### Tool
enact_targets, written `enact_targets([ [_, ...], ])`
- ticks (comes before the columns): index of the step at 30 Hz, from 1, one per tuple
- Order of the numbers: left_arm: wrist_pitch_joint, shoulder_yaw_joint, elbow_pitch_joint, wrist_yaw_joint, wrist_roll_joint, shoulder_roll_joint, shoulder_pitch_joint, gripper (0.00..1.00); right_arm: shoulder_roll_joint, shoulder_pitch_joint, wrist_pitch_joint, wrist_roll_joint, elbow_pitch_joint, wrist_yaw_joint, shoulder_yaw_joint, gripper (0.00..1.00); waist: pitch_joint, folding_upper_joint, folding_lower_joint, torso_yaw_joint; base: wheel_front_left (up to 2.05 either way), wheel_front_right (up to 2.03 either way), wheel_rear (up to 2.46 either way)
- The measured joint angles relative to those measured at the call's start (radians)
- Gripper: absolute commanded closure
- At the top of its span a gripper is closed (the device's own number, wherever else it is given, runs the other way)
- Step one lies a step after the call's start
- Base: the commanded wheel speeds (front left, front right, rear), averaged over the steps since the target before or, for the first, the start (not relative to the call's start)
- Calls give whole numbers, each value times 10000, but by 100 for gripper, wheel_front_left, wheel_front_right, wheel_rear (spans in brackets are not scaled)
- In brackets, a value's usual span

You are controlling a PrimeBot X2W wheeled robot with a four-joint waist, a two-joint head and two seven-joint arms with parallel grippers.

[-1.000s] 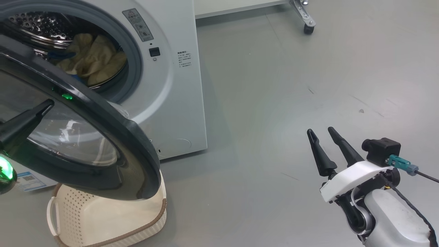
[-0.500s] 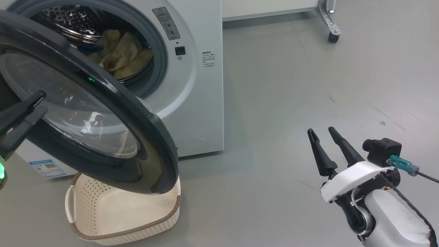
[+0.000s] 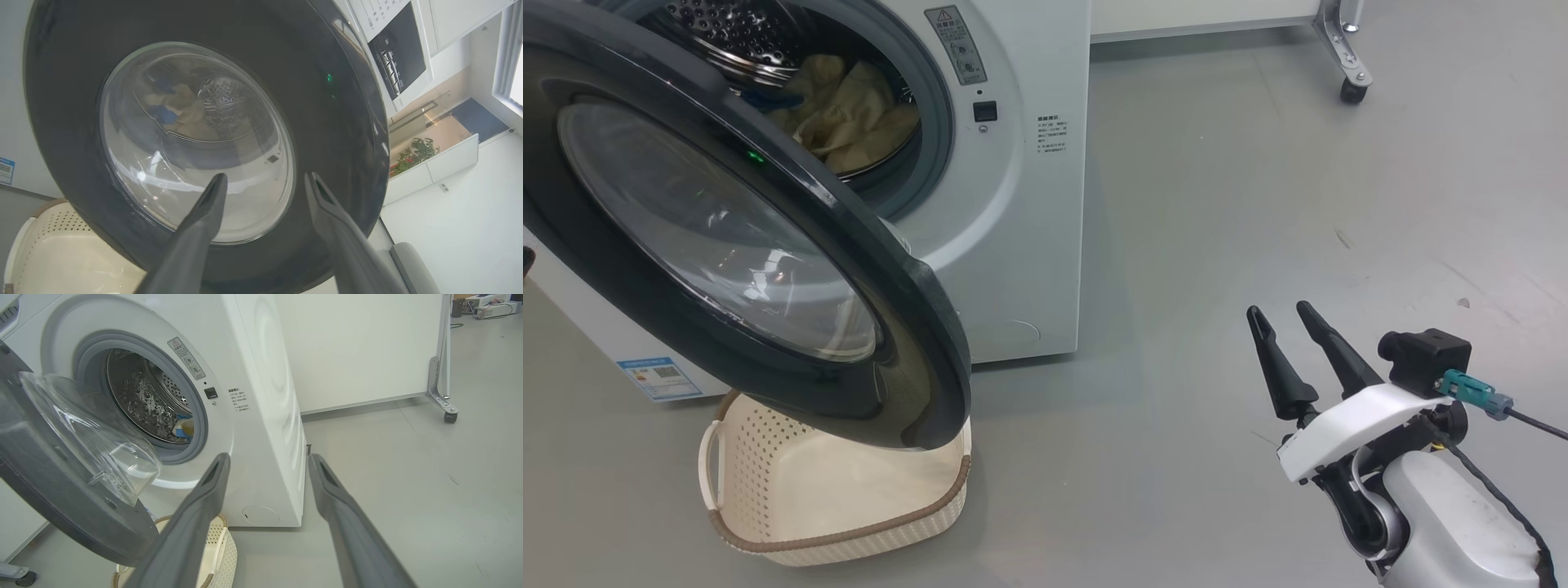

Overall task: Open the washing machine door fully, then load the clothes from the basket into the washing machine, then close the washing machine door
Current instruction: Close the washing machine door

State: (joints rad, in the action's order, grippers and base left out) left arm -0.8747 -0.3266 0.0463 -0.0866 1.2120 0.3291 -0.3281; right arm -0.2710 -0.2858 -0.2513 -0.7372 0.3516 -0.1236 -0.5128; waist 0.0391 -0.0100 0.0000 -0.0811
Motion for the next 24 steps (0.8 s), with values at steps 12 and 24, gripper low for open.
enact_targets([
  [12,2458,-127,531,-267,-1710,-700,1301,0,-4,0,0,25,-40,0,54,0,109,0,0,17,0,0,0],
  [24,5193,621,1197,-311,-3515,-1070,2504,0,-12,-3,0,73,-75,0,65,0,177,0,0,10,0,0,0],
])
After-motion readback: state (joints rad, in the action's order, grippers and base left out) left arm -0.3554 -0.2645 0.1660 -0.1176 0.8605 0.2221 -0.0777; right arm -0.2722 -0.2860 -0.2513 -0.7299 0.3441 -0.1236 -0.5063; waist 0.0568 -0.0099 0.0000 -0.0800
